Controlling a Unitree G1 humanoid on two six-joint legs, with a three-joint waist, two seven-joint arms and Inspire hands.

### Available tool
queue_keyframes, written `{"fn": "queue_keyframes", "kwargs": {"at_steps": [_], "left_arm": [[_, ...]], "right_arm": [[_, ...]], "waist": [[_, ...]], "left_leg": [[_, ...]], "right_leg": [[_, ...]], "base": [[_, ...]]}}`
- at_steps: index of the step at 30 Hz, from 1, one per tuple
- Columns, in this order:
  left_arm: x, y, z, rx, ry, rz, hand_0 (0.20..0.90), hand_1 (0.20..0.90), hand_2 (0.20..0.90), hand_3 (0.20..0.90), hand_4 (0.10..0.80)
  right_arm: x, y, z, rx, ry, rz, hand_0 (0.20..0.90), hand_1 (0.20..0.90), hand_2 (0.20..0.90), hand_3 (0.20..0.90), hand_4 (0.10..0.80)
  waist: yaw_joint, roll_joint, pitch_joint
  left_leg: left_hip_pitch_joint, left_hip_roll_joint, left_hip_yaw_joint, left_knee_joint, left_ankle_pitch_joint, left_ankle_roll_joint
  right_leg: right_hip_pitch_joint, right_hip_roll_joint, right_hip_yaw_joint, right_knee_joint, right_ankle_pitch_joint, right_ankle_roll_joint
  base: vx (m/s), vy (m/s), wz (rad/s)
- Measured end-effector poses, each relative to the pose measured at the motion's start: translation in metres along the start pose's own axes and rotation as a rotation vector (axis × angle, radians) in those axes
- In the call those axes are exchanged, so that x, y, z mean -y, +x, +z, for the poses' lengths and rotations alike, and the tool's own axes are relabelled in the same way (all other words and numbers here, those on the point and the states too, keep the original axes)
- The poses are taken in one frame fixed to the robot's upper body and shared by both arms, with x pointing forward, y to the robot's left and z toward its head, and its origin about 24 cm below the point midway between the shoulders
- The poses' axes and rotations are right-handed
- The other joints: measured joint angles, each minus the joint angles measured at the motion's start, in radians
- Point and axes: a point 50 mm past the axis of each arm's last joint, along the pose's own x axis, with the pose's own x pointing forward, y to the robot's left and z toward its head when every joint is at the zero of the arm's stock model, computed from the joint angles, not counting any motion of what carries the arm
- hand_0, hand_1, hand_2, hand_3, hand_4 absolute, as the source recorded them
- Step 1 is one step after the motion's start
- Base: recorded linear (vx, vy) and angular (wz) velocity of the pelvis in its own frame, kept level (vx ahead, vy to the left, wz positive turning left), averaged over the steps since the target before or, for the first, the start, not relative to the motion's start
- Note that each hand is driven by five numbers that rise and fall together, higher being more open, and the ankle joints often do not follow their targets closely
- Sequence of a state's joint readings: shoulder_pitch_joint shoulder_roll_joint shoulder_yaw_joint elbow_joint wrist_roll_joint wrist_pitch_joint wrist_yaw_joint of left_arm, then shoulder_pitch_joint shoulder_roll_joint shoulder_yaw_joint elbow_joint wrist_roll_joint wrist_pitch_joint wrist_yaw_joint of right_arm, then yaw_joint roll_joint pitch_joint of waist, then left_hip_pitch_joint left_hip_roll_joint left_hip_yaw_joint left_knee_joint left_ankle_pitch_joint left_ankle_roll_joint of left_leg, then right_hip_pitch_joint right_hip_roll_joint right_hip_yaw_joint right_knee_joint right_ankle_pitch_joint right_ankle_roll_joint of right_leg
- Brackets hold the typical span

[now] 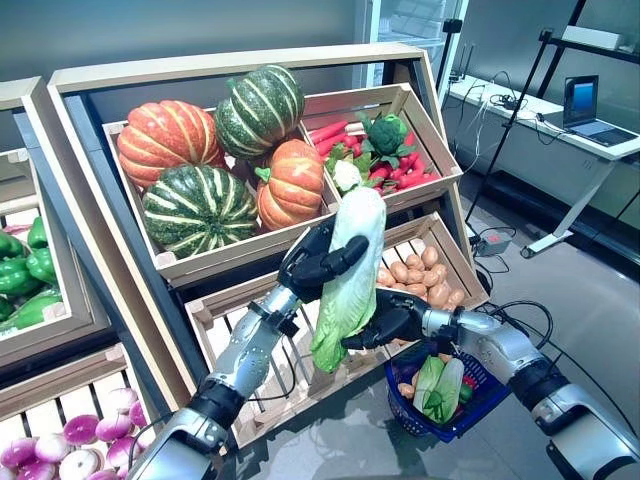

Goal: Put vegetables into the basket

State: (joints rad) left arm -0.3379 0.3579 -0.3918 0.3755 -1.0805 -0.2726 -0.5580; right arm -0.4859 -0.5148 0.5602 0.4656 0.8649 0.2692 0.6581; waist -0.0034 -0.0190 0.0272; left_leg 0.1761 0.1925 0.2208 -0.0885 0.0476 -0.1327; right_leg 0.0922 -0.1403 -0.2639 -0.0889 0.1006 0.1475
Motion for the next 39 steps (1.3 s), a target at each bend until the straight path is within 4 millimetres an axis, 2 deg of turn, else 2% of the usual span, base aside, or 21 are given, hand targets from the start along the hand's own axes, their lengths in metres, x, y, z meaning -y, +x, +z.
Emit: {"fn": "queue_keyframes", "kwargs": {"at_steps": [4,9,22,23,24,25,39], "left_arm": [[-0.004,-0.006,0.002,0.040,-0.037,0.020,0.300,0.300,0.300,0.300,0.400],[-0.001,-0.005,-0.008,0.034,-0.081,0.009,0.300,0.300,0.300,0.300,0.400],[0.003,-0.006,-0.012,0.018,-0.099,-0.028,0.300,0.300,0.300,0.300,0.400],[0.003,-0.006,-0.013,0.014,-0.102,-0.028,0.300,0.300,0.300,0.300,0.400],[0.003,-0.006,-0.013,0.012,-0.103,-0.028,0.300,0.300,0.300,0.300,0.400],[0.003,-0.006,-0.013,0.010,-0.105,-0.029,0.300,0.300,0.300,0.300,0.400],[0.008,-0.001,-0.013,0.017,-0.127,-0.036,0.300,0.300,0.300,0.300,0.400]], "right_arm": [[-0.004,0.001,0.001,0.051,0.079,0.061,0.900,0.900,0.900,0.900,0.800],[-0.011,0.005,0.006,0.139,0.176,0.155,0.900,0.900,0.900,0.900,0.800],[-0.011,0.002,0.005,0.127,0.179,0.179,0.900,0.900,0.900,0.900,0.800],[-0.011,0.002,0.005,0.123,0.182,0.180,0.406,0.406,0.406,0.406,0.471],[-0.011,0.002,0.004,0.122,0.182,0.180,0.321,0.321,0.321,0.321,0.414],[-0.011,0.001,0.004,0.120,0.183,0.179,0.300,0.300,0.300,0.300,0.400],[-0.004,-0.006,0.002,0.086,0.179,0.147,0.300,0.300,0.300,0.300,0.400]], "waist": [[0.010,0.003,-0.003],[0.022,0.003,-0.004],[0.020,0.005,-0.005],[0.020,0.005,-0.005],[0.020,0.005,-0.005],[0.020,0.005,-0.005],[0.016,0.004,-0.005]], "left_leg": [[-0.002,0.000,-0.001,0.000,0.000,0.000],[-0.009,0.000,-0.024,0.000,0.007,0.001],[-0.012,0.000,-0.024,0.000,0.009,0.002],[-0.012,0.000,-0.024,0.000,0.009,0.002],[-0.012,0.000,-0.023,0.000,0.009,0.002],[-0.012,0.000,-0.023,0.000,0.009,0.002],[-0.011,0.001,-0.019,0.000,0.009,0.002]], "right_leg": [[0.004,0.000,-0.002,0.000,-0.001,-0.001],[0.005,-0.001,-0.019,0.000,-0.002,-0.002],[0.005,-0.001,-0.017,0.000,-0.002,-0.002],[0.005,-0.001,-0.017,0.000,-0.002,-0.002],[0.005,-0.001,-0.016,0.000,-0.002,-0.002],[0.004,-0.001,-0.016,0.000,-0.002,-0.002],[0.001,0.000,-0.013,0.000,-0.002,-0.002]], "base": [[0.002,0.004,0.01],[-0.005,0.007,0.10],[0.000,0.001,0.01],[0.000,0.000,0.00],[0.000,0.000,0.00],[0.000,0.000,0.00],[0.000,0.000,0.00]]}}
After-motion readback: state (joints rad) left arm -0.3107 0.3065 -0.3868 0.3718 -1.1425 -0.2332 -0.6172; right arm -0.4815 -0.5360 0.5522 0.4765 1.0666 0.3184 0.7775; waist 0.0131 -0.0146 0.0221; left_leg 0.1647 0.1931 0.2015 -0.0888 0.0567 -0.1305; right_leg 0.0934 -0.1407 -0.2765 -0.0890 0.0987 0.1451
